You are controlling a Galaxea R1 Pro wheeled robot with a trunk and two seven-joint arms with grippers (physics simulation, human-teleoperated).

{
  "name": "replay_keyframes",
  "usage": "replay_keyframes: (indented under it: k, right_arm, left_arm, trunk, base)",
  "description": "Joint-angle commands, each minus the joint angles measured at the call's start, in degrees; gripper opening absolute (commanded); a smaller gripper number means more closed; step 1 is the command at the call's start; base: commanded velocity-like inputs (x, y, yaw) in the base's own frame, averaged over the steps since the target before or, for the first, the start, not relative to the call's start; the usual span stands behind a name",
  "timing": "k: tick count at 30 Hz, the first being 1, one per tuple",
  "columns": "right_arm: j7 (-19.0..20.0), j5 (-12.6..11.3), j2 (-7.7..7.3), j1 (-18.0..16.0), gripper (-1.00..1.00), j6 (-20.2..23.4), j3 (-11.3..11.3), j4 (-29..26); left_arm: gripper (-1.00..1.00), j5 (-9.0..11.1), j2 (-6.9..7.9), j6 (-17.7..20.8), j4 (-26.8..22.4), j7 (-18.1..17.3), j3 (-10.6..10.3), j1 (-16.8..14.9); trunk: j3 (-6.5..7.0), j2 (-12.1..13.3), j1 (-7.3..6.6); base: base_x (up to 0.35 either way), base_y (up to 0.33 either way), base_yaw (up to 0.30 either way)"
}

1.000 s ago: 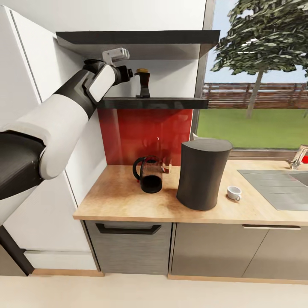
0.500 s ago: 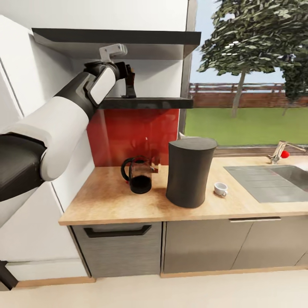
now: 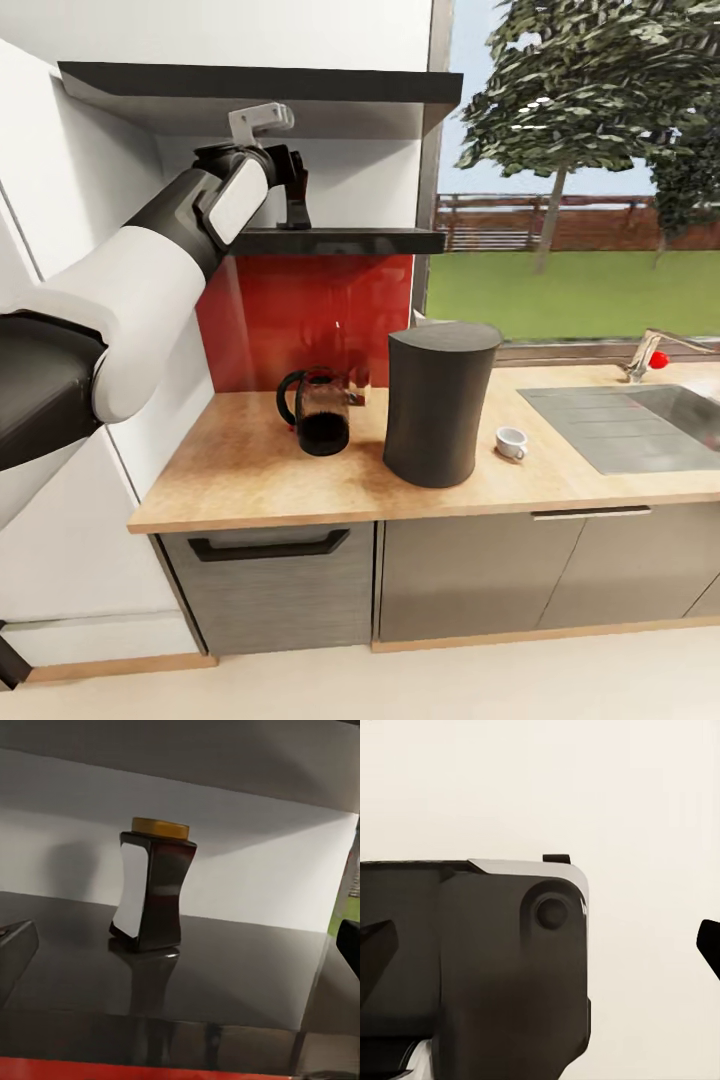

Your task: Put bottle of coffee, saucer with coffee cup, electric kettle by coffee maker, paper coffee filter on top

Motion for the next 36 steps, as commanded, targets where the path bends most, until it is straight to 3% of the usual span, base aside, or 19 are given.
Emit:
replay_keyframes:
  k: [1,12,22,28,36]
  right_arm:
    - [-0.07,0.02,0.02,-0.04,1.0,-0.21,-0.08,0.01]
    - [-0.07,0.1,0.02,-0.04,1.0,-0.34,-0.02,-0.02]
    - [-0.07,0.11,-0.06,-0.04,1.0,-0.2,0.08,0.29]
    - [-0.07,0.07,-1.27,-0.04,1.0,-0.18,0.11,0.41]
    - [-0.03,0.02,-1.72,-0.04,1.0,-0.14,0.01,0.42]
  left_arm:
    - [1.0,0.54,0.04,0.2,-0.11,0.47,-0.47,-0.06]
    - [1.0,0.46,-0.05,0.32,-0.08,0.47,-0.47,-0.06]
    - [1.0,0.46,-0.18,0.44,-0.05,1.82,-0.43,-0.06]
    - [1.0,0.46,-0.03,0.46,-0.12,2.25,-0.45,-0.06]
    - [1.0,0.46,0.08,0.4,-0.14,2.31,-0.52,-0.06]
  trunk:
    - [-0.13,-0.12,0.05]
    - [-0.13,-0.12,0.05]
    - [-0.13,-0.12,0.05]
    - [-0.13,-0.12,0.05]
    - [-0.13,-0.12,0.05]
  base:
    - [0.215,0.0,-0.002]
    - [0.293,0.0,0.0]
    - [0.077,0.0,0.0]
    - [0.19,0.0,0.0]
    - [0.045,0.0,0.0]
